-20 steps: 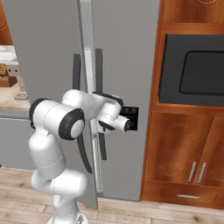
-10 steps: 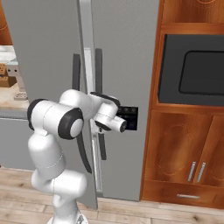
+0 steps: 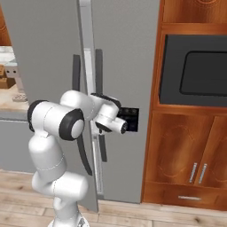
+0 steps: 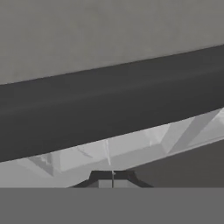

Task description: Place one of the steaks on the plate and the other in the bowl. Then place the bowl in the fridge.

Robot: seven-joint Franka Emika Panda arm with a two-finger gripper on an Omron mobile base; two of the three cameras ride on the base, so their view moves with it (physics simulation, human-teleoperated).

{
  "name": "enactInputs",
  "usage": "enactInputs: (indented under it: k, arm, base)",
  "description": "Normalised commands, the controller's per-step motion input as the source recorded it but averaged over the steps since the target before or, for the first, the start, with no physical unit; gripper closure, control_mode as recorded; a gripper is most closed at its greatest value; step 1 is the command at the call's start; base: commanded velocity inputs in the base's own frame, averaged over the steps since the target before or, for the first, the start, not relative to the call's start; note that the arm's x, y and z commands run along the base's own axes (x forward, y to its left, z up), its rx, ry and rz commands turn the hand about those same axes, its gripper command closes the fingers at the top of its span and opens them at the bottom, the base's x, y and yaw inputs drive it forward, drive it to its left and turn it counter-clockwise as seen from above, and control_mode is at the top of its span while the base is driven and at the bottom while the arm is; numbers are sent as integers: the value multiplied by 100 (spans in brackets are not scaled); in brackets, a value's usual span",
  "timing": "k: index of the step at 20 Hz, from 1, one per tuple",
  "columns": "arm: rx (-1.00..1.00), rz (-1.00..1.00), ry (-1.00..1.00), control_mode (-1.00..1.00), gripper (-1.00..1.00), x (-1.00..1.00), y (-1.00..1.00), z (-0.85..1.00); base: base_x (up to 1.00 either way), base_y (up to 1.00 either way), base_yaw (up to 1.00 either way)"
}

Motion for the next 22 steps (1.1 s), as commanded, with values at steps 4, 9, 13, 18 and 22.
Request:
enactInputs:
  k: [4, 9, 13, 18, 22]
  arm:
    - [0, 51, 59, -100, 100, 6, 100, 0]
    - [0, 54, 58, -100, 100, 0, 100, 0]
    - [0, 47, 55, -100, 100, 0, 100, 0]
    - [0, 38, 44, -100, 100, -2, 100, -15]
    - [0, 32, 30, -100, 100, -17, 100, -56]
  base:
    - [0, 0, 0]
    - [0, 0, 0]
    - [0, 0, 0]
    - [0, 0, 0]
    - [0, 0, 0]
